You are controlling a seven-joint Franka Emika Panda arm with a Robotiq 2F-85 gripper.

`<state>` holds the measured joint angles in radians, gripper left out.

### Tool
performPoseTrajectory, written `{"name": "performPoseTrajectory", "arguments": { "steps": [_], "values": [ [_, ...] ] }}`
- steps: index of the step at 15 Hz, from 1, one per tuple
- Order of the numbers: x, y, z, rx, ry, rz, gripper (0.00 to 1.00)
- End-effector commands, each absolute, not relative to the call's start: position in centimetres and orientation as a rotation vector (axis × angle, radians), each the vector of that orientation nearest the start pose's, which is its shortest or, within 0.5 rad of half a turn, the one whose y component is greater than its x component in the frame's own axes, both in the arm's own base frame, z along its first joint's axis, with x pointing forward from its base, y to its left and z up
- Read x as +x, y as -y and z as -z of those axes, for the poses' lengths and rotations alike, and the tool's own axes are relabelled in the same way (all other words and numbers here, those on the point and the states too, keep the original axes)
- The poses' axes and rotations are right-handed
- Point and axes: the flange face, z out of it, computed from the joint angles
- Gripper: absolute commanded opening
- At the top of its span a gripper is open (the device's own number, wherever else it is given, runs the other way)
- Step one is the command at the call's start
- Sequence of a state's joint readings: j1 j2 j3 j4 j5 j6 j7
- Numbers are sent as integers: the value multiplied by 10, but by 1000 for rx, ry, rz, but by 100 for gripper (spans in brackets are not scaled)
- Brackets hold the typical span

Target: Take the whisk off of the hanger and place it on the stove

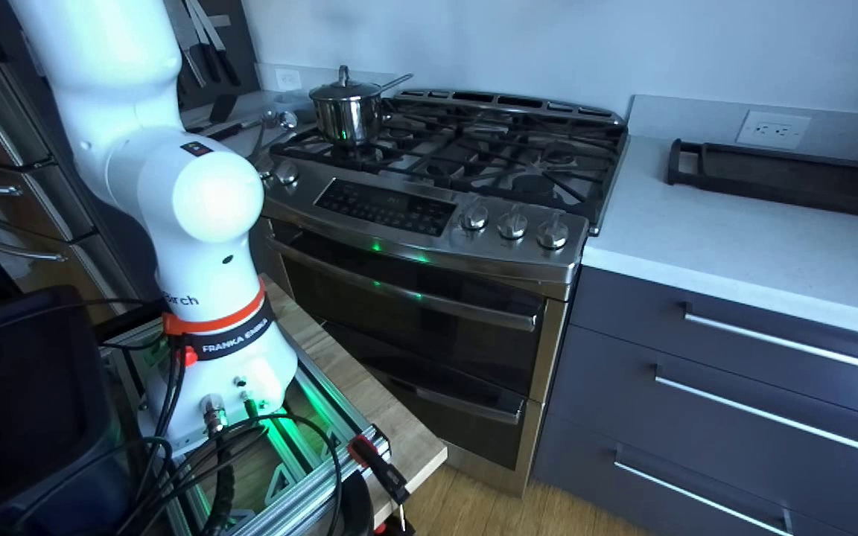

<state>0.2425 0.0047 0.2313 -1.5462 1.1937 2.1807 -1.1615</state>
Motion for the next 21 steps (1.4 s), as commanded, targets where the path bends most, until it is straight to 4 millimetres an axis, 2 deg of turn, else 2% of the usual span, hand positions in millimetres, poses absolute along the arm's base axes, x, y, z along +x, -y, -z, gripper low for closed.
{"name": "performPoseTrajectory", "arguments": {
  "steps": [1,4,5,7,11,16,21],
  "values": [
    [521,-328,-738,-1564,1236,1061,100],
    [521,-347,-736,-1523,1256,1060,100],
    [516,-337,-738,-1560,1219,1058,100],
    [518,-345,-736,-1543,1231,1052,100],
    [521,-349,-732,-1528,1243,1058,100],
    [527,-360,-733,-1419,1315,1162,100],
    [536,-364,-732,-1354,1300,1267,100]
  ]
}}
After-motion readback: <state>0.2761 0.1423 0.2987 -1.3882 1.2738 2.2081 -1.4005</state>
